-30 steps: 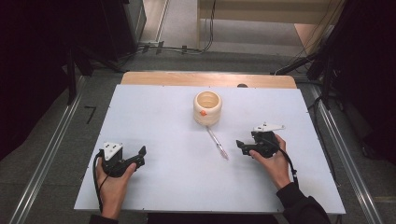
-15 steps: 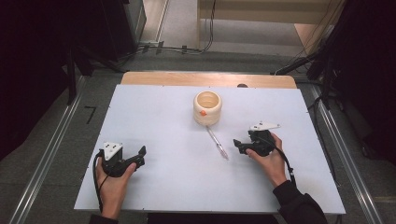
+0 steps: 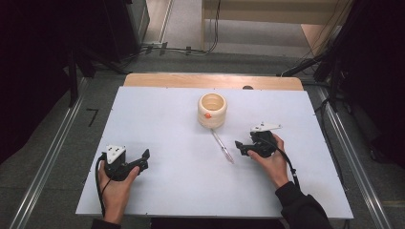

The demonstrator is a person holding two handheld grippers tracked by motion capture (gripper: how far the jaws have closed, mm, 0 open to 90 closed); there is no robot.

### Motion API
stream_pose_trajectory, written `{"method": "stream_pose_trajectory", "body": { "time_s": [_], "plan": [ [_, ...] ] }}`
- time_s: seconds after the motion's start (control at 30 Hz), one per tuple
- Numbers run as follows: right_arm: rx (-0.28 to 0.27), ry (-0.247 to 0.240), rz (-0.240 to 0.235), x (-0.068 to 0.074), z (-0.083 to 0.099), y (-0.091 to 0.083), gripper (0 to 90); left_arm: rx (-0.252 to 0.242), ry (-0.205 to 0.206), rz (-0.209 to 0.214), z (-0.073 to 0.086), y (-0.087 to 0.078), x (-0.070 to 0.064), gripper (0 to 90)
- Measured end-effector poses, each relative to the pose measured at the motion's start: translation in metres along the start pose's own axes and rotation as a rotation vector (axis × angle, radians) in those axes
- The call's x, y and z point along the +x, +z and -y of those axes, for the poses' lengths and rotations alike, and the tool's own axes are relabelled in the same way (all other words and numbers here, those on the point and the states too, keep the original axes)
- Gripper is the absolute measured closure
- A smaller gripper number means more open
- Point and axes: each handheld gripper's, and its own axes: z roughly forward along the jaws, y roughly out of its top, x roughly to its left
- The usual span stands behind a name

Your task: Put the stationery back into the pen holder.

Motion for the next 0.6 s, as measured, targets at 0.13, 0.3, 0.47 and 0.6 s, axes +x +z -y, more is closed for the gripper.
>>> {"method": "stream_pose_trajectory", "body": {
  "time_s": [0.13, 0.3, 0.47, 0.6],
  "plan": [
    [0.002, -0.008, -0.004, 0.003, -0.002, 0.003, 24.0, 0.001, 0.0, 0.001, 0.0, 0.0, 0.0, 11.5],
    [0.001, -0.009, -0.007, 0.006, -0.006, 0.007, 24.1, 0.0, -0.005, 0.005, 0.0, 0.0, 0.001, 11.5],
    [0.004, -0.011, -0.01, 0.007, -0.01, 0.011, 24.6, 0.002, -0.004, 0.004, 0.0, 0.0, 0.001, 11.5],
    [0.011, -0.013, -0.01, 0.009, -0.012, 0.013, 24.7, 0.001, -0.004, 0.004, 0.0, 0.0, 0.001, 11.5]
  ]
}}
